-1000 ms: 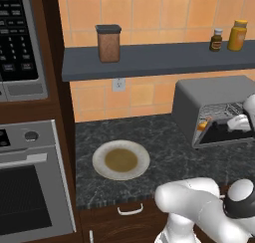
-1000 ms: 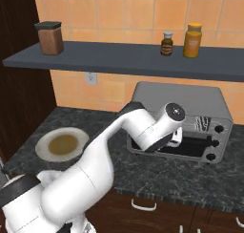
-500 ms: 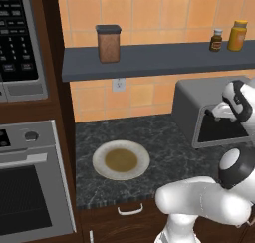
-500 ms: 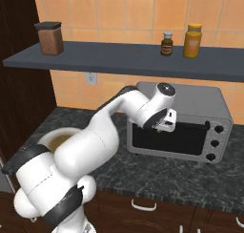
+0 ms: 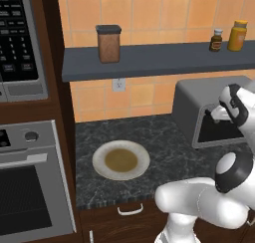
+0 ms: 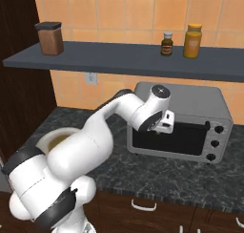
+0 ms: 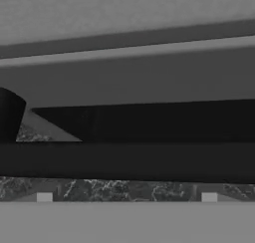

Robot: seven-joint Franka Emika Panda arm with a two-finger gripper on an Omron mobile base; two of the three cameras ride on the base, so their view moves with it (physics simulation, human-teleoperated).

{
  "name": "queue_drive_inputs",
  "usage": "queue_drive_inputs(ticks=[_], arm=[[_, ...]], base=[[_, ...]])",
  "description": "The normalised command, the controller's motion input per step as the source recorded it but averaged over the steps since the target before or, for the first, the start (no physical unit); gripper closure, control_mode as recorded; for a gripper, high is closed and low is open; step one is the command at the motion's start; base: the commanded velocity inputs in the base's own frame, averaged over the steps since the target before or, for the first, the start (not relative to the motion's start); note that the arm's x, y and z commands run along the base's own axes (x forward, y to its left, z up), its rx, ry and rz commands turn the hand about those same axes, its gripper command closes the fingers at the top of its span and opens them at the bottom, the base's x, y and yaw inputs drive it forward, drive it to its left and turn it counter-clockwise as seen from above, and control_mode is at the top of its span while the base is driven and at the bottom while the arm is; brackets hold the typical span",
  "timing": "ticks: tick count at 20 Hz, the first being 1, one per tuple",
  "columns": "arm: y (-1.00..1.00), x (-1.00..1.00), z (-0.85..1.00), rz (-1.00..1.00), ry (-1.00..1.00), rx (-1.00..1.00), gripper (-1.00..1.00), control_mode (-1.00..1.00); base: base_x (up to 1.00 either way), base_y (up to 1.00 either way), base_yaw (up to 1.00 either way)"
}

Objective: Pick up the kebab skewer and baguette bread, and place them inside the toaster oven. Close the toaster oven door and start by setting the timer.

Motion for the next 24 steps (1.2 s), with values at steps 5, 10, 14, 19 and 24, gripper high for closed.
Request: queue_drive_inputs(ticks=[5, 10, 14, 19, 24], arm=[[-0.12, -0.62, 0.00, 0.00, 0.03, 0.00, -1.00, -1.00], [-0.41, -0.78, 0.02, 0.00, -0.02, 0.00, -1.00, -1.00], [-0.72, -0.55, 0.02, 0.00, -0.17, 0.00, -1.00, -1.00], [-0.92, -0.13, 0.10, 0.02, -0.26, 0.00, -1.00, -1.00], [-0.93, 0.00, 0.06, 0.03, -0.30, 0.00, -1.00, -1.00]], base=[[0.00, 0.00, 0.00], [0.00, 0.00, 0.00], [0.00, 0.00, 0.00], [0.00, 0.00, 0.00], [0.00, 0.00, 0.00]])
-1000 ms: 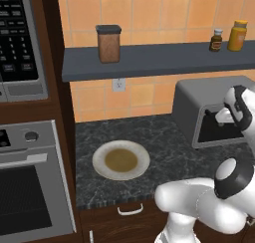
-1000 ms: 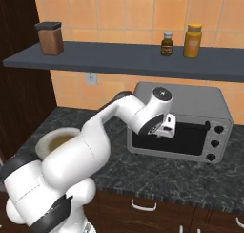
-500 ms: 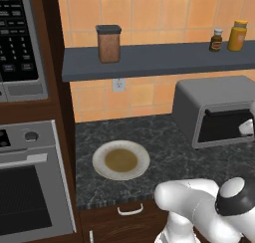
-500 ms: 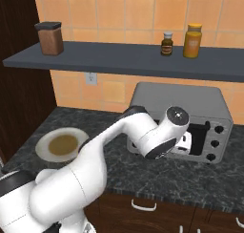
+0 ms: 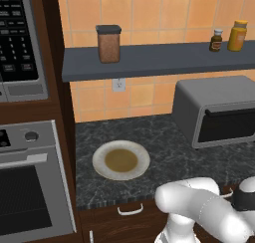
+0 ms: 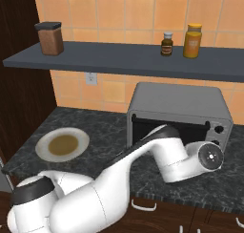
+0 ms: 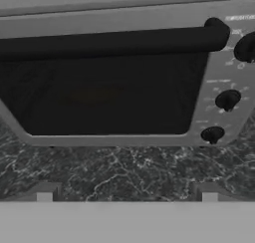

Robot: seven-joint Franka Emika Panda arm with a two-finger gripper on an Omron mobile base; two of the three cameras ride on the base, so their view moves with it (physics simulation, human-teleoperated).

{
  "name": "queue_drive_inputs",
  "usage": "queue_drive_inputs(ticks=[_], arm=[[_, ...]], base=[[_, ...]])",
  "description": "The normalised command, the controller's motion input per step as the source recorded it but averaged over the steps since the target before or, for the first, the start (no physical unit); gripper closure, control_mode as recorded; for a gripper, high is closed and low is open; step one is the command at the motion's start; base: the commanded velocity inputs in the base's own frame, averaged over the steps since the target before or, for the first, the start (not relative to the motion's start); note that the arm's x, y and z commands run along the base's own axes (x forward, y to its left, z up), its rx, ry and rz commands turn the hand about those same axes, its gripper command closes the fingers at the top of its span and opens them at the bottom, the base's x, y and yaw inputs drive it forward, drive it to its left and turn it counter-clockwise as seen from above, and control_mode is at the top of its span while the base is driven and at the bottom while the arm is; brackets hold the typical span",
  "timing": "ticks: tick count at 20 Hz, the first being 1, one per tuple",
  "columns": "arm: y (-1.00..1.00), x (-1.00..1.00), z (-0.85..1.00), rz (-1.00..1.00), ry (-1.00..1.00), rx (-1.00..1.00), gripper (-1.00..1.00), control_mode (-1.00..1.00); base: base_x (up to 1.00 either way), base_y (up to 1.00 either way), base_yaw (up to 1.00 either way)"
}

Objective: Pick up the kebab skewer and baguette bread, and place them inside the toaster oven. Close the toaster oven door and start by setting the timer.

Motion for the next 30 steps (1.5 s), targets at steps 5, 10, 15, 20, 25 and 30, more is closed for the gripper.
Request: queue_drive_inputs(ticks=[5, 10, 15, 20, 25, 30], arm=[[-0.65, 0.03, -0.08, 0.08, -0.29, -0.08, -1.00, -1.00], [-0.31, 0.31, -0.05, 0.07, -0.32, -0.11, -1.00, -1.00], [-0.09, 0.45, -0.15, 0.04, -0.31, -0.10, -1.00, -1.00], [-0.25, 0.36, -0.13, 0.00, -0.27, -0.05, -1.00, -1.00], [-0.24, 0.37, -0.05, 0.00, -0.08, -0.03, -1.00, -1.00], [-0.24, 0.26, -0.04, 0.00, 0.00, -0.01, -1.00, -1.00]], base=[[0.00, 0.00, 0.00], [0.00, 0.00, 0.00], [0.00, 0.00, 0.00], [0.00, 0.00, 0.00], [0.00, 0.00, 0.00], [0.00, 0.00, 0.00]])
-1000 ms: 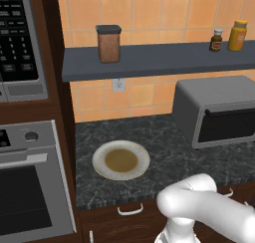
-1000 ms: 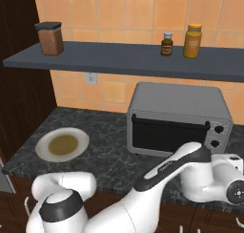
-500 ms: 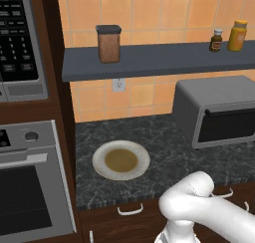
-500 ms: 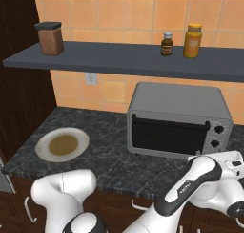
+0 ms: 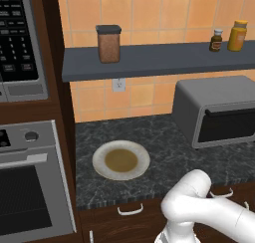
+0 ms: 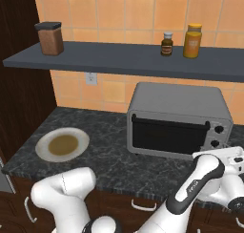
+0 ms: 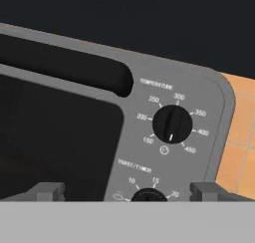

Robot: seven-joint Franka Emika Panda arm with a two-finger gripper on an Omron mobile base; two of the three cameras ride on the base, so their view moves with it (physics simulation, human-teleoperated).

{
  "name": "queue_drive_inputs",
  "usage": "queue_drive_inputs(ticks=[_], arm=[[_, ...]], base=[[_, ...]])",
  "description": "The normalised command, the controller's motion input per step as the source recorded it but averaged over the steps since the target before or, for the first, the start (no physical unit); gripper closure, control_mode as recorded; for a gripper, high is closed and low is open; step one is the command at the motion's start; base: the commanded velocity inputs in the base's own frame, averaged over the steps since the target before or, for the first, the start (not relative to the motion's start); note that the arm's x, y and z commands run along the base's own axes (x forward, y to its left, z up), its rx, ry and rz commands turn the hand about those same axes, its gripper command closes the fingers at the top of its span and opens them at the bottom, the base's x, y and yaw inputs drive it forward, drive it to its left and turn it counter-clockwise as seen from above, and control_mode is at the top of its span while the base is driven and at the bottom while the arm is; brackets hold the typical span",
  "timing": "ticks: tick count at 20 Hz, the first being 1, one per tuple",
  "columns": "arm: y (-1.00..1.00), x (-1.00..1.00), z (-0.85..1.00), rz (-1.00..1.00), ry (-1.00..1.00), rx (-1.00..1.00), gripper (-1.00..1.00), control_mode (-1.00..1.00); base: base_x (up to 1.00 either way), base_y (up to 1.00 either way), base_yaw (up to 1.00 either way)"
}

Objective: Pick up the kebab skewer and baguette bread, and place them inside the toaster oven. Close the toaster oven door and start by setting the timer.

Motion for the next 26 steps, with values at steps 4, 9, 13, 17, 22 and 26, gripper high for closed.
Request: queue_drive_inputs(ticks=[4, 9, 13, 17, 22, 26], arm=[[-0.44, 0.00, -0.12, 0.00, -0.03, 0.00, -1.00, -1.00], [-0.15, 0.21, -0.38, 0.00, -0.11, 0.00, -1.00, -1.00], [0.00, 0.40, -0.46, 0.00, -0.09, 0.00, -1.00, -1.00], [-0.16, 0.38, -0.25, 0.00, -0.07, 0.00, -1.00, -1.00], [-0.16, 0.08, -0.02, 0.00, -0.07, 0.00, -1.00, -1.00], [0.00, 0.00, 0.00, 0.00, -0.05, 0.00, -1.00, -1.00]], base=[[0.00, 0.00, 0.00], [0.00, 0.00, 0.00], [0.00, 0.00, 0.00], [0.00, 0.00, 0.00], [0.00, 0.00, 0.00], [0.00, 0.00, 0.00]])
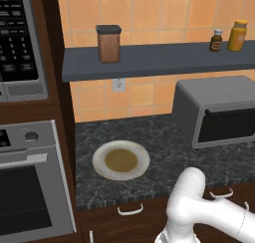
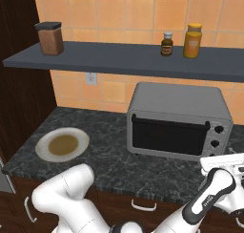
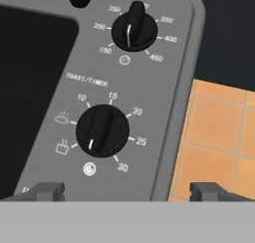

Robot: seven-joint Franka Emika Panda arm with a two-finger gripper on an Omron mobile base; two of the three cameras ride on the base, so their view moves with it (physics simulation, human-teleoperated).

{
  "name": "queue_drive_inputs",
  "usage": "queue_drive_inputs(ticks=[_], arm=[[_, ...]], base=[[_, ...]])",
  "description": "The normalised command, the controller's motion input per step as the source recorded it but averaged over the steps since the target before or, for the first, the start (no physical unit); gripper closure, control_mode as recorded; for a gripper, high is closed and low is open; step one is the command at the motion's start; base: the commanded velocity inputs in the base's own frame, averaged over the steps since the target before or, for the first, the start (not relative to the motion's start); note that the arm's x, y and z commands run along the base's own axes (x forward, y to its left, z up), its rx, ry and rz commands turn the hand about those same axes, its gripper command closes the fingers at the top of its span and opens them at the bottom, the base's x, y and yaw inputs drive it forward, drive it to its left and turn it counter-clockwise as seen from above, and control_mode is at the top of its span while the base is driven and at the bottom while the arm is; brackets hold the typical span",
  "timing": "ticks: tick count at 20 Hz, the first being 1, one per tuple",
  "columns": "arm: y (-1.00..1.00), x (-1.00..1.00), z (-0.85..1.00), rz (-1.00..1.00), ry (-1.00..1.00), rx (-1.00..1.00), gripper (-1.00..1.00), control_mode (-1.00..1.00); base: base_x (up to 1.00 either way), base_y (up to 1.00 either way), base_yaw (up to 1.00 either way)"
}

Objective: Pick up the kebab skewer and baguette bread, and place them inside the toaster oven. Close the toaster oven door and start by setting the timer.

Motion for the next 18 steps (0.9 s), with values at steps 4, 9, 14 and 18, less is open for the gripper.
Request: queue_drive_inputs(ticks=[4, 9, 14, 18], arm=[[0.15, 0.03, 0.00, 0.00, 0.00, 0.00, -1.00, -1.00], [0.03, 0.00, 0.12, -0.02, 0.00, 0.00, -1.00, -1.00], [0.09, 0.00, 0.12, -0.07, 0.01, 0.00, -1.00, -1.00], [0.32, 0.00, 0.01, -0.07, 0.02, 0.00, -1.00, -1.00]], base=[[0.00, 0.00, 0.00], [0.00, 0.00, 0.00], [0.00, 0.00, 0.00], [0.00, 0.00, 0.00]])
